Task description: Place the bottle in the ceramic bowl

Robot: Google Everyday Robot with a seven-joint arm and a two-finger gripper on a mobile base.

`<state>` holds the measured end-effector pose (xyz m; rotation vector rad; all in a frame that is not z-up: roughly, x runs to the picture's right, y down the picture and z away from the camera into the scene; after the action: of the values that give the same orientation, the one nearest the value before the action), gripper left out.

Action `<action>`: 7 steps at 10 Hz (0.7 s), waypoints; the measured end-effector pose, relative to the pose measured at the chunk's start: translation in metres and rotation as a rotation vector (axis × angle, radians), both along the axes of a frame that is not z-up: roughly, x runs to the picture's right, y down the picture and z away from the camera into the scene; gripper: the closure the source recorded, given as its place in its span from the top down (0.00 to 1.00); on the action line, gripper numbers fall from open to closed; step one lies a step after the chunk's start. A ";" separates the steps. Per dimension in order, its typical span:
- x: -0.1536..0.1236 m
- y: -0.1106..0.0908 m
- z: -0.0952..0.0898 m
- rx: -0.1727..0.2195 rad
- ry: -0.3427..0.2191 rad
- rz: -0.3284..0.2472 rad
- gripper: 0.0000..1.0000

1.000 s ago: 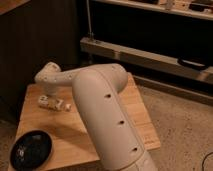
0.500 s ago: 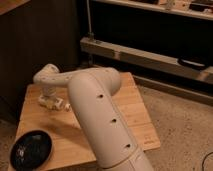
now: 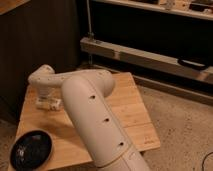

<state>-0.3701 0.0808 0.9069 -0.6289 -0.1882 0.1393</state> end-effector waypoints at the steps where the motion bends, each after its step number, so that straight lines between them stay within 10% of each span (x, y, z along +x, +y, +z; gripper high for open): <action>1: 0.002 -0.005 -0.006 0.000 -0.016 0.001 0.01; 7: 0.015 -0.059 -0.116 -0.025 -0.177 0.029 0.00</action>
<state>-0.3547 0.0219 0.7912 -0.6640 -0.3669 0.1139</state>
